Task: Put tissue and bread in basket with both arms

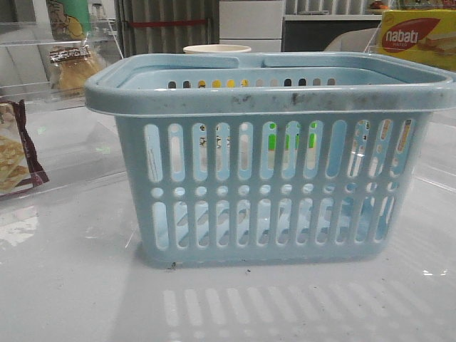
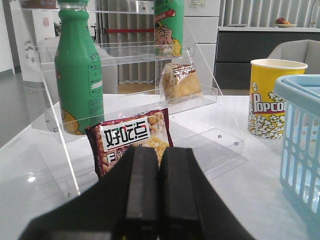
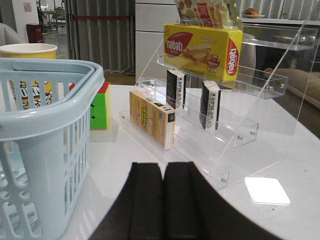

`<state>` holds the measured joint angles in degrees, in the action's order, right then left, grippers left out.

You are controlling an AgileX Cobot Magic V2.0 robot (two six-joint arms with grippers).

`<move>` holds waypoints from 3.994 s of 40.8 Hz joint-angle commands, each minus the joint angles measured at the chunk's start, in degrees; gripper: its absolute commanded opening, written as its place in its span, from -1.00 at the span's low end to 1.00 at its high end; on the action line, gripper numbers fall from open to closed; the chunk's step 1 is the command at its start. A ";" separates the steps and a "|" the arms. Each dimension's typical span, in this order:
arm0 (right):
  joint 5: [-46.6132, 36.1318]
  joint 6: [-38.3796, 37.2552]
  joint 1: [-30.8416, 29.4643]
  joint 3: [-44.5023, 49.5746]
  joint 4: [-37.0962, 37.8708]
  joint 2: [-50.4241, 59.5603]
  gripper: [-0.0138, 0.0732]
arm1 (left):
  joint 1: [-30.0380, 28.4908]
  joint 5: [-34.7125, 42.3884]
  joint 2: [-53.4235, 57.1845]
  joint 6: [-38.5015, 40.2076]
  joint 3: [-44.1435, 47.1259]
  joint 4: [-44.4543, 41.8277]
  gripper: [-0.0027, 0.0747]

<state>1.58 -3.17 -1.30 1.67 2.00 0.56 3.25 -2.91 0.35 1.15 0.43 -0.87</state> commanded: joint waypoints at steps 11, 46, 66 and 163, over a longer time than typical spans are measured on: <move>-4.93 0.03 0.17 0.01 0.68 1.08 -0.55 | 0.38 4.90 1.01 0.37 -0.04 -0.05 -0.70; -5.32 0.03 0.24 -9.03 0.68 1.08 -0.55 | 0.38 11.31 0.53 0.37 -7.56 -0.05 -0.70; 19.26 0.03 0.24 -40.73 0.68 -17.50 -0.55 | 0.38 -11.74 -20.80 0.26 -40.55 -0.05 -0.70; 22.76 -0.66 -9.19 -83.98 4.19 -102.14 0.04 | 0.38 -31.64 -42.57 -2.91 -42.79 0.17 0.24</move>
<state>29.21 -3.76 -10.03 -79.94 5.05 -104.49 3.25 -38.61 -42.22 -1.74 -40.67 -0.87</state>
